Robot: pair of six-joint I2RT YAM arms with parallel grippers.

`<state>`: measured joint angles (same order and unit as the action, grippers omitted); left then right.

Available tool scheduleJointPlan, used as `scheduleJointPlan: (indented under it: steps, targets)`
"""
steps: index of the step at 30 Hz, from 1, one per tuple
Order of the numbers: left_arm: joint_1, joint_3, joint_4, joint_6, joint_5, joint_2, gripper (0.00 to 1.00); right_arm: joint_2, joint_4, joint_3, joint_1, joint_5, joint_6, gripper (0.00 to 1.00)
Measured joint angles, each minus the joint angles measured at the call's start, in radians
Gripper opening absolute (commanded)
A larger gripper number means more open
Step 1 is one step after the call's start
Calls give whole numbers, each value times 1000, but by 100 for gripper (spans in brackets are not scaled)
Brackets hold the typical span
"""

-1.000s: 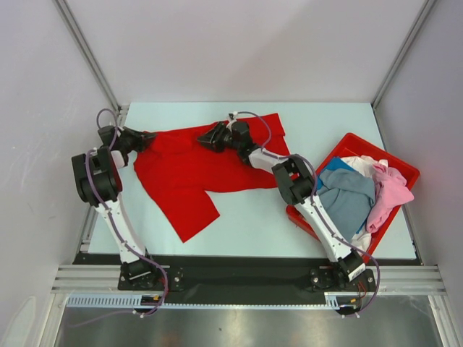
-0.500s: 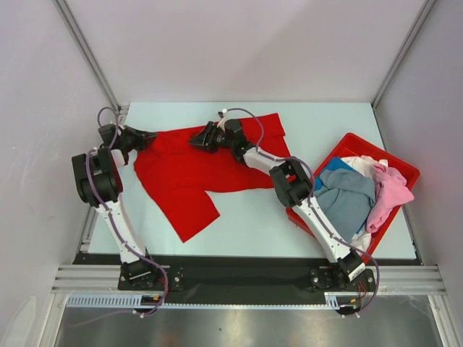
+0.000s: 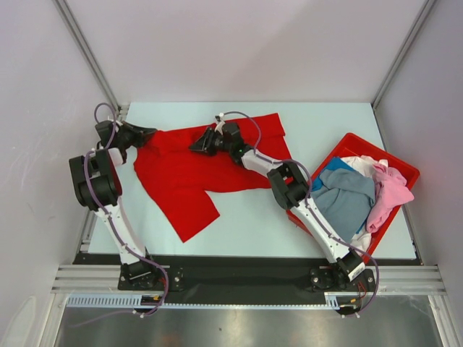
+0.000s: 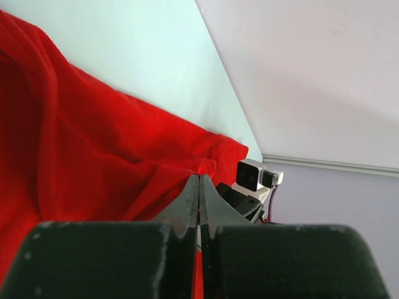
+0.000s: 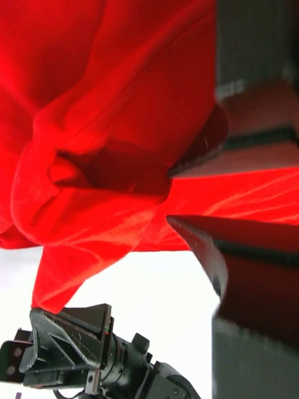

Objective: Fold and stack the t-shirts
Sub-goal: Fold the tshirt

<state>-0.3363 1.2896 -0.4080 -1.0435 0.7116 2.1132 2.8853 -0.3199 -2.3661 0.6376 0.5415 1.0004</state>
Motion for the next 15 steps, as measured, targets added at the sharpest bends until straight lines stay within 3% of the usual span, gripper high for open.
scheduleJointPlan:
  steps: [2,6,9,15]
  targets:
    - [0,-3,5,6,1,-3,0,2,6,-2,1,0,3,22]
    - [1,-13,33,26,3,-11,0,3,15,-18,3,0,27,13]
    - [2,-16,67,47,4,-23,1,3,10,-40,2,-6,49,0]
    - [6,-35,112,76,9,-71,0,-6,6,-38,-5,-5,115,0]
